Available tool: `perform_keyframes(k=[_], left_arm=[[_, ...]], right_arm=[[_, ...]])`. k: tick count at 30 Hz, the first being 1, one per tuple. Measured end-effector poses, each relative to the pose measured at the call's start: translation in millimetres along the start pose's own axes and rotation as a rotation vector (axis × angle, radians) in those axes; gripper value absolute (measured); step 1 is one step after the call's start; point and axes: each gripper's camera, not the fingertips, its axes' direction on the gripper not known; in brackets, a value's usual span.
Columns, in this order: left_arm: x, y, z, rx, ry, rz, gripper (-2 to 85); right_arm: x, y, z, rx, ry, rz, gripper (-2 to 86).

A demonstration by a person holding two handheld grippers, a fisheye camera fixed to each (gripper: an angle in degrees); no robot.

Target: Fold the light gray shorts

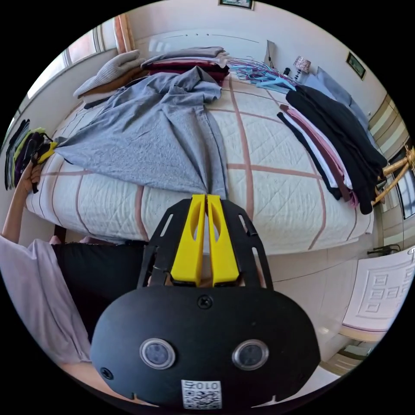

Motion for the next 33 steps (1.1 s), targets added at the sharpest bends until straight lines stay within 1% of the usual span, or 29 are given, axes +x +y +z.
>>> perform_keyframes(k=[3,5,7,9,11,12,16,19,23,27,29,32,33], left_arm=[[12,-2,-10,-0.008,-0.088,0.066,0.2],[24,-12,-20,0.018,-0.122,0.109,0.2],[37,-18,-26,0.049,-0.144,0.129,0.2],[57,-17,-32,0.07,-0.209,0.174,0.2],[77,-3,-39,0.06,-0.324,0.232,0.3],[78,3,-41,0.056,-0.336,0.233,0.3],[42,61,-33,0.024,-0.259,0.067,0.2],[29,105,-19,0.037,-0.288,-0.004,0.2],[34,127,-28,0.101,-0.308,0.021,0.3],[35,138,-22,0.063,-0.315,0.049,0.4],[33,151,-14,0.042,-0.315,0.052,0.8],[22,165,-19,0.056,-0.292,0.026,1.5],[20,166,-21,0.045,-0.298,0.018,1.7]], right_arm=[[16,-21,-12,-0.021,-0.08,-0.042,3.0],[24,-44,-22,-0.049,-0.069,-0.092,3.0],[31,-67,-45,0.007,-0.016,-0.114,3.0],[38,-85,-83,0.125,-0.008,-0.133,2.9],[42,-83,-94,0.136,-0.015,-0.173,3.0],[45,-77,-89,0.121,-0.034,-0.199,3.0],[56,-49,-33,0.004,-0.137,-0.195,3.2],[58,-34,-9,-0.009,-0.15,-0.168,3.3],[64,-36,-22,0.035,-0.138,-0.206,3.3],[69,-42,-22,-0.011,-0.089,-0.26,3.3],[74,-42,-17,-0.019,-0.101,-0.247,3.5],[79,-44,-20,-0.005,-0.11,-0.241,4.4],[80,-45,-24,-0.03,-0.117,-0.26,5.5]])
